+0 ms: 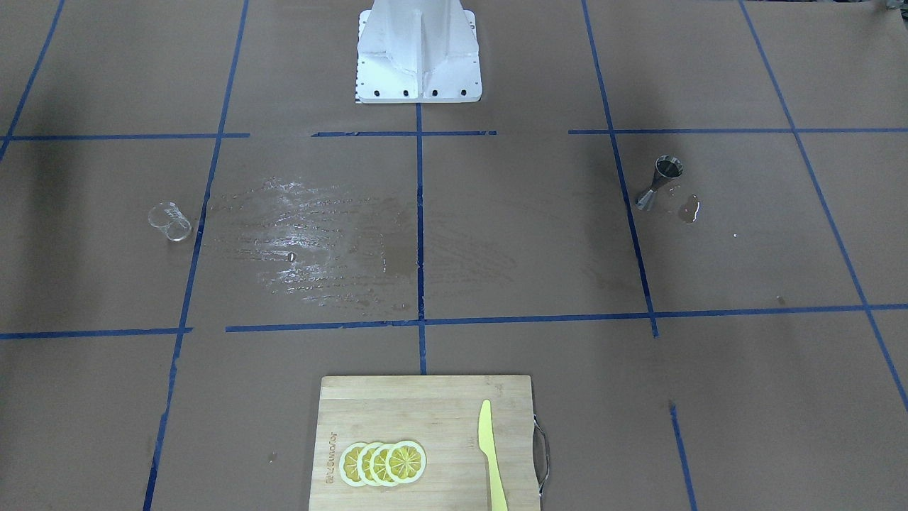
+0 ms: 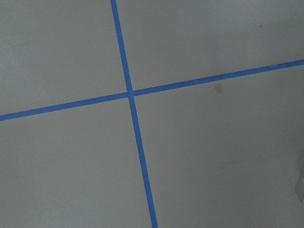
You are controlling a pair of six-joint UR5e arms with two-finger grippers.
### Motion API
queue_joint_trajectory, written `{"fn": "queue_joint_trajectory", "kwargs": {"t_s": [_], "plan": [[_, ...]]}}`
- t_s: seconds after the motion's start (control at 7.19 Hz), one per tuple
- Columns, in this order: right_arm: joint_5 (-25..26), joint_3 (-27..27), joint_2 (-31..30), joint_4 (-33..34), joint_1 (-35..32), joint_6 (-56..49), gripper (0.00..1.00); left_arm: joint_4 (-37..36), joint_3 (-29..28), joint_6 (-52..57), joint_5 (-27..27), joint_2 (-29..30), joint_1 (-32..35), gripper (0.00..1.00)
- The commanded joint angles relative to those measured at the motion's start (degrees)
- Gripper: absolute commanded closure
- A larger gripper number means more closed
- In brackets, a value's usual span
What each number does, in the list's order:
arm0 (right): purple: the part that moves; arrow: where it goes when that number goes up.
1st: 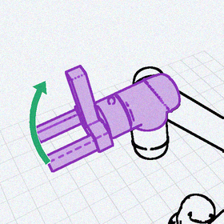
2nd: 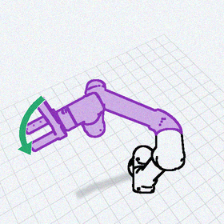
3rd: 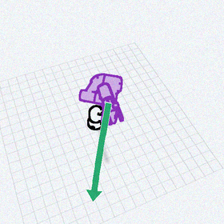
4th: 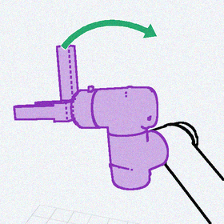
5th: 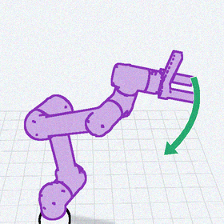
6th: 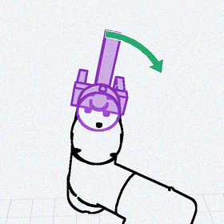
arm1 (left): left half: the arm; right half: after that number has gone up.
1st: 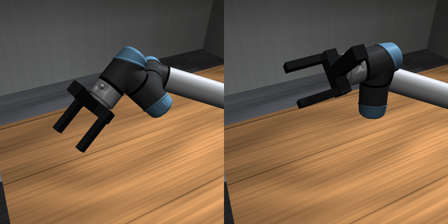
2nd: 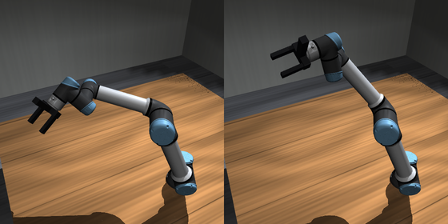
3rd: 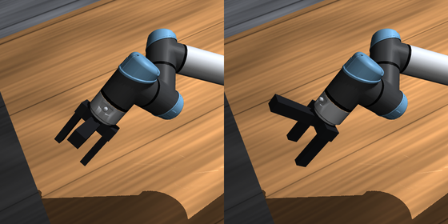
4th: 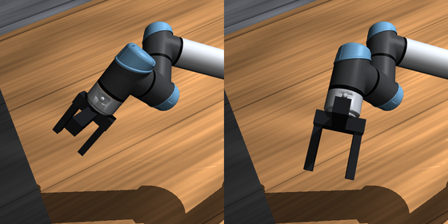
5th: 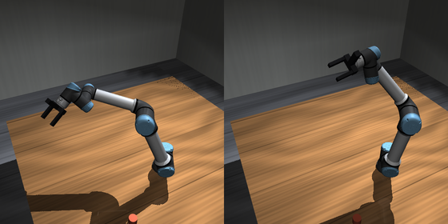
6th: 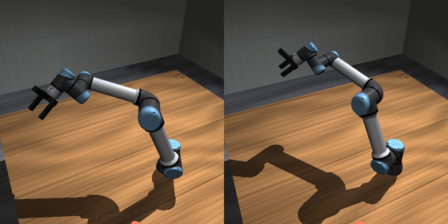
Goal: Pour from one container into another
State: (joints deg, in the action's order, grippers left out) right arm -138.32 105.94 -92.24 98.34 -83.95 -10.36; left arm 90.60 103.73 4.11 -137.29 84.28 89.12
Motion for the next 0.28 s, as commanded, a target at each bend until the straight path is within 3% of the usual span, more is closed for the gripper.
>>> {"fn": "queue_joint_trajectory", "kwargs": {"t_s": [0.0,0.14], "plan": [[-0.19,-0.39,0.05,0.01,0.01,-0.10,0.00,-0.07,1.99,0.02,0.61,0.27,0.00,0.00],[-0.19,-0.47,-0.04,0.01,0.01,-0.10,0.00,-0.15,2.35,0.19,0.70,0.28,0.00,0.00]]}}
